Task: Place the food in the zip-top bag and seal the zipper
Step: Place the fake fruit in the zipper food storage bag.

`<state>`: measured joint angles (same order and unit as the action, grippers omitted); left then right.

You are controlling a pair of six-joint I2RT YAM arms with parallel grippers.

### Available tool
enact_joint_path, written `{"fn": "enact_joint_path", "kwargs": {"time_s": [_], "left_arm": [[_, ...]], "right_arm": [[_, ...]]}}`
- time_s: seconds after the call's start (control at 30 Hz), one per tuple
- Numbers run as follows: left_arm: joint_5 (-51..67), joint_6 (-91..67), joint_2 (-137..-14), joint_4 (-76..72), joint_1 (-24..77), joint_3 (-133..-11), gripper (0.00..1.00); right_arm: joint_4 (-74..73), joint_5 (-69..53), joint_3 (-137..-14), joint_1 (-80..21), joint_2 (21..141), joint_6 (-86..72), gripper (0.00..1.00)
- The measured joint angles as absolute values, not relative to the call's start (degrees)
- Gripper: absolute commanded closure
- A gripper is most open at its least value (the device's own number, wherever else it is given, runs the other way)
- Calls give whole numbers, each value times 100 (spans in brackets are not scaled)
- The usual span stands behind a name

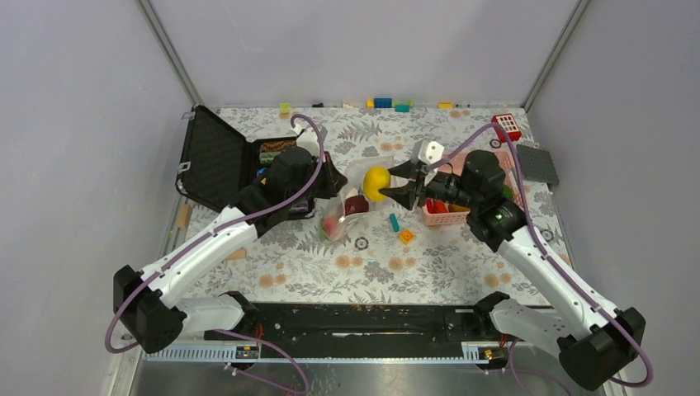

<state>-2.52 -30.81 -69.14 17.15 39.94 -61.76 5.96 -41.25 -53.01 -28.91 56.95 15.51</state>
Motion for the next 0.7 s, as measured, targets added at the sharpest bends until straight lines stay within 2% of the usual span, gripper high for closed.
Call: {"fn": "enact_joint_path", "kwargs": {"time_s": [0.17,0.27,0.4,0.47,0.7], "left_arm": [[19,-3039,-6777,1752,3992,-6176,100],[191,-3022,-6657,1754,3992,-6173,100],[355,-3022,-6510,1750,3992,-6160,100],[414,-3024,-6449,1752,3992,-6130,100],[495,-3028,-6434,1747,3992,-6121,100]], "right_arm": [[196,-3227,-5317,-3249,6031,1935,83],[-176,-2602,-5391,-3529,6324,2189,54],[-567,-1938,-5470,-3815,6617,2423,4],[-687,-1785,-5487,-3913,6641,2445,0],[-832,-1743,-5734,-4040,6519,1964,0]]}}
